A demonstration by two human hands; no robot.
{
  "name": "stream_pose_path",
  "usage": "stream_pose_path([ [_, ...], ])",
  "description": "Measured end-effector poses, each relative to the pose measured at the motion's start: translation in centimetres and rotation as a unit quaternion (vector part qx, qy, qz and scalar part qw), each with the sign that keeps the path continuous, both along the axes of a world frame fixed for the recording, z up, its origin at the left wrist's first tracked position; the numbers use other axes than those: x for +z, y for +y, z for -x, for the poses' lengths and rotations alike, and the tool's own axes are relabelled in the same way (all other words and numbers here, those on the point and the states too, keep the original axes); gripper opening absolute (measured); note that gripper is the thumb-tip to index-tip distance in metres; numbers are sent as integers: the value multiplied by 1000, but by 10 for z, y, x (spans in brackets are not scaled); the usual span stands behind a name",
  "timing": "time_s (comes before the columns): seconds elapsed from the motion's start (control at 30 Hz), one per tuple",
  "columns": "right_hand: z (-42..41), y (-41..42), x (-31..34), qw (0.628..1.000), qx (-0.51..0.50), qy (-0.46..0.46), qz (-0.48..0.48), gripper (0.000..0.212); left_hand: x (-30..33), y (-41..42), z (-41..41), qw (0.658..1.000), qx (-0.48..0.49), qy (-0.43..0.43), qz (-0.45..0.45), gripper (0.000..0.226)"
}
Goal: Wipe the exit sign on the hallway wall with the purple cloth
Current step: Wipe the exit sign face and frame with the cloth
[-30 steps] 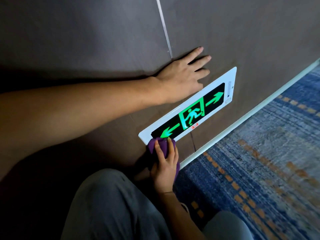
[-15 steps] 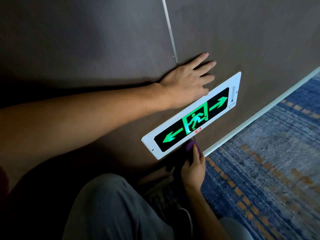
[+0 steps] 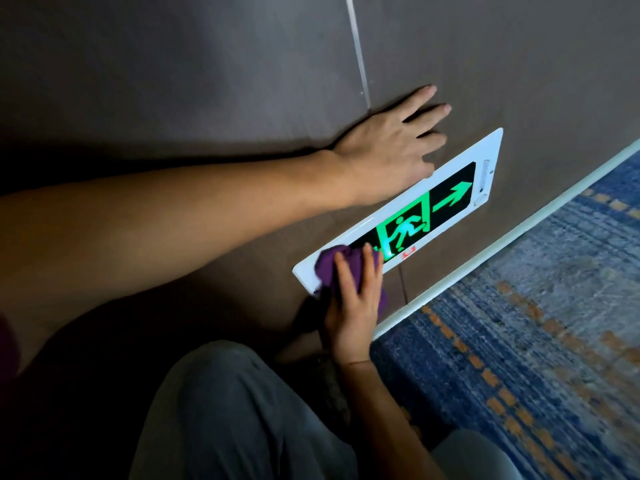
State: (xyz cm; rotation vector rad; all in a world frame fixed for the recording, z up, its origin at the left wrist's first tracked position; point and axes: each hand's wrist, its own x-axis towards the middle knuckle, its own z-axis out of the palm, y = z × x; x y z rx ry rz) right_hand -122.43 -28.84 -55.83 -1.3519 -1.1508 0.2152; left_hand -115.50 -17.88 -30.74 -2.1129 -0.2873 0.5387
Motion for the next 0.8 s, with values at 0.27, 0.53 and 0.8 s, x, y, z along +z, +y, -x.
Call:
stream_pose_path([
  [0.27, -146, 74, 11, 986, -143, 65, 62, 53, 0, -1, 0, 1000, 5, 4, 3, 37],
  [0.53, -224, 98, 23, 959, -180, 162, 150, 67, 4, -3, 3, 999, -12, -29, 36, 40],
  [0.8, -211, 3, 38, 932, -177, 284, 141, 68, -24, -23, 7, 939, 11, -292, 183, 40],
])
